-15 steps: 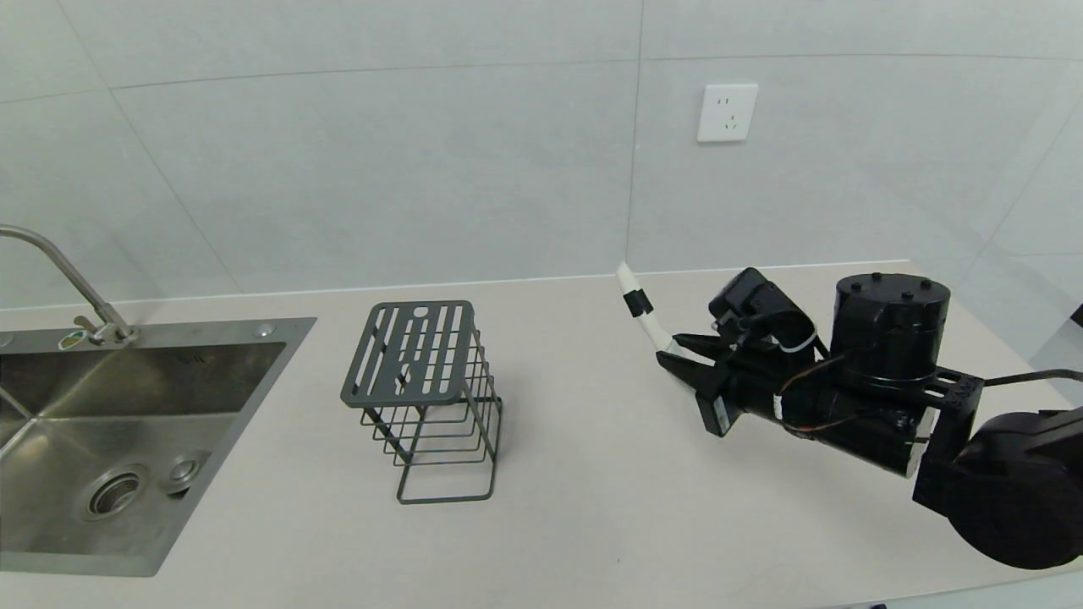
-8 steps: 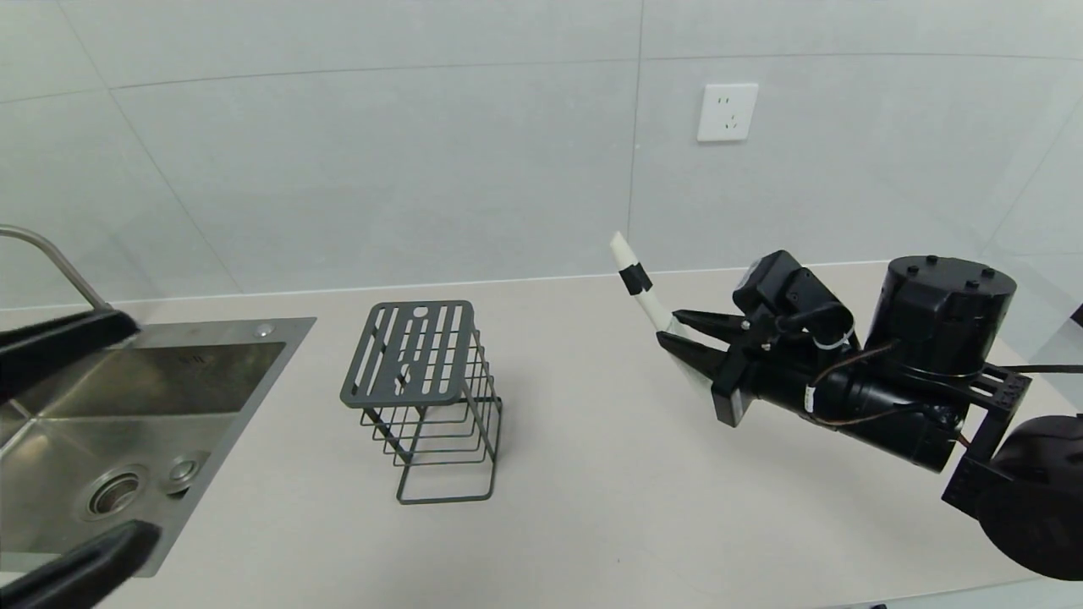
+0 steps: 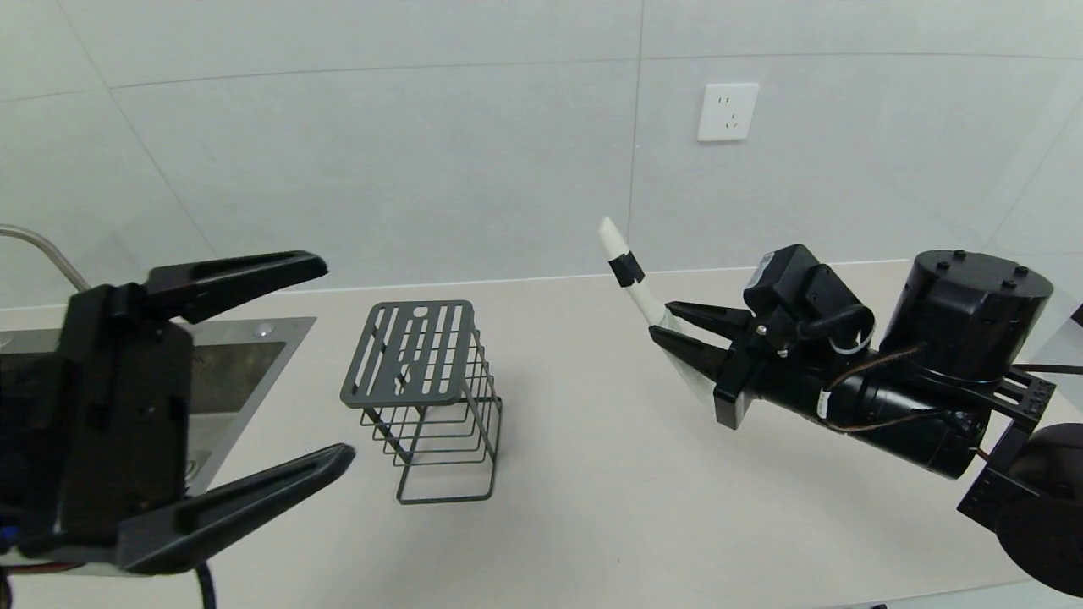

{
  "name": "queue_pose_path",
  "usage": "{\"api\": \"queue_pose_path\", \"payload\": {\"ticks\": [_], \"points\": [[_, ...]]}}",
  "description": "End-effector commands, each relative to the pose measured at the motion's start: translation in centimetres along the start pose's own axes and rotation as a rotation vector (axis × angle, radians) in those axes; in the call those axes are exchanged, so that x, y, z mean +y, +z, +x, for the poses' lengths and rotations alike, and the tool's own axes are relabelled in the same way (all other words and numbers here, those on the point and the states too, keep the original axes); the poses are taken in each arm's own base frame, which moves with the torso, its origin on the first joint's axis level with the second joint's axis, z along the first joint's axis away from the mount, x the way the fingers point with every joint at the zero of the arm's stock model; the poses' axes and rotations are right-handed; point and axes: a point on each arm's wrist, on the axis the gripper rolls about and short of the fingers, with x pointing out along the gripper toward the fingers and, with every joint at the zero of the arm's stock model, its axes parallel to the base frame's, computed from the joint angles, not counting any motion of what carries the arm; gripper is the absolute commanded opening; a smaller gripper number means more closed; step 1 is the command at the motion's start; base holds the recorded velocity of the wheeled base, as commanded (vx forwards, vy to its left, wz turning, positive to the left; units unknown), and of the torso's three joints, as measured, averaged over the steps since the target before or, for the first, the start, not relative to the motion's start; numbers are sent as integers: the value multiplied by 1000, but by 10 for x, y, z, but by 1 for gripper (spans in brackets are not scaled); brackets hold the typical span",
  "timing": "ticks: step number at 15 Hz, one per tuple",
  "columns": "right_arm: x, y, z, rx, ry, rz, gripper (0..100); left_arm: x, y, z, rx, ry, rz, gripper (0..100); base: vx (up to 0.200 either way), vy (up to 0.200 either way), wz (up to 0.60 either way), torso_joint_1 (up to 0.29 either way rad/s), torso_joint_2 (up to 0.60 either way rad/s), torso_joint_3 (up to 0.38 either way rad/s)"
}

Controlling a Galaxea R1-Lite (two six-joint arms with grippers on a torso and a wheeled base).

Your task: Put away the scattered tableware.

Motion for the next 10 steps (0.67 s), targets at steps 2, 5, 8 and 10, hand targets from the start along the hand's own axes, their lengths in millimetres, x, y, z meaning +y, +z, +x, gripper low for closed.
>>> {"api": "queue_pose_path", "payload": {"ticks": [2,5,8,10], "points": [[1,18,-6,-60,5,-10,0,27,-48,54,-64,-95,-28,100,0,0,0,0,0,0],[3,34,-14,-111,7,-20,0,38,-68,81,-112,-125,-76,100,0,0,0,0,0,0],[5,43,-17,-144,15,-23,0,44,-77,99,-125,-149,-94,100,0,0,0,0,0,0],[9,50,-19,-167,29,-23,0,44,-82,115,-141,-181,-138,100,0,0,0,0,0,0]]}}
